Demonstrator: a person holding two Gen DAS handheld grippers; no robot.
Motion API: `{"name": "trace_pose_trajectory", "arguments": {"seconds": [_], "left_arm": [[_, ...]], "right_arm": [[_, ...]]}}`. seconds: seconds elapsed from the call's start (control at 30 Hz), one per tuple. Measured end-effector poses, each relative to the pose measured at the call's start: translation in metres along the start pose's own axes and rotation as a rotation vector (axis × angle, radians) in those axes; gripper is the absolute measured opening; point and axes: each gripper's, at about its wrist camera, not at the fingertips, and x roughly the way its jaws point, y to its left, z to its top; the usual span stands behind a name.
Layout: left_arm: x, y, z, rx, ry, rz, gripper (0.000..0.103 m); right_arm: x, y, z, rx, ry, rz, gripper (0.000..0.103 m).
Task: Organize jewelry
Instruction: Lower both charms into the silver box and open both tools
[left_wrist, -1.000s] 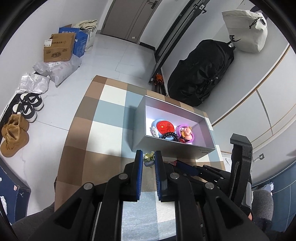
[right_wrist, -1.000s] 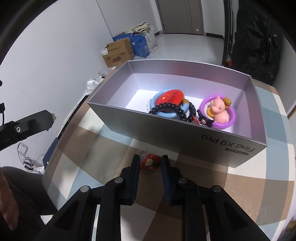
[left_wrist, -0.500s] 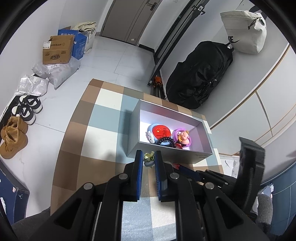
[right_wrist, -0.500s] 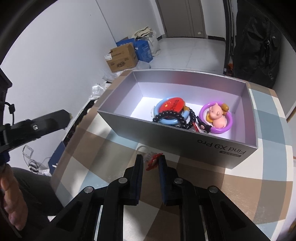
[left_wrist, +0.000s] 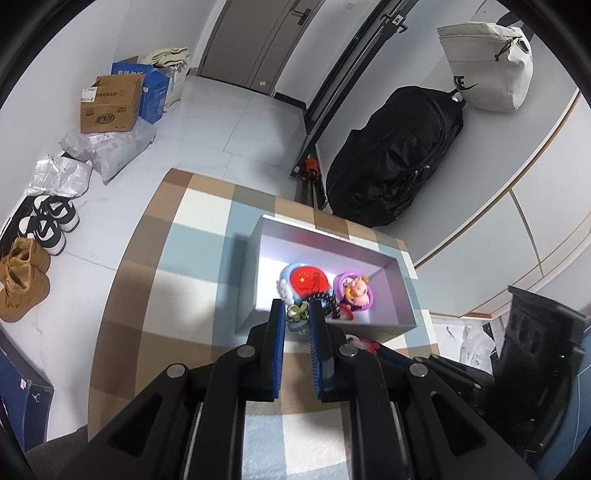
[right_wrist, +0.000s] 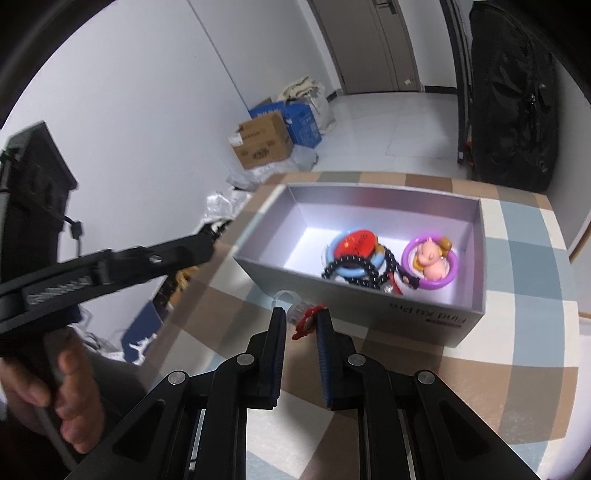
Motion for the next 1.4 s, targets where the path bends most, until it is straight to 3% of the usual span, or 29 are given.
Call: {"name": "trace_pose_trajectory", "arguments": {"seconds": [0.23,0.47,1.17,1.4], "left_arm": [[0.016,-0.014,0.009,0.011,-0.01,0.026,0.008],[0.029,-0.03,0.012,0.061,0.008,0.044,0.008],[0.059,-0.035,0.025,0.08,0.054,0.089,0.008],[0.055,-0.039,0.028,0.073,0.02,0.005,0.008]], "right_arm": [[-0.023,-0.009,0.014,0.045,-0.083,0.06,0.015],[-0.035,-0.021,0.025,0.068,-0.141,0.028,0.015],[-0.016,-0.064,0.045,0.184,-0.137,-0.015,0.015],[-0.017,-0.069,0.046,0.214,-0.144,-0.004,0.018]]}}
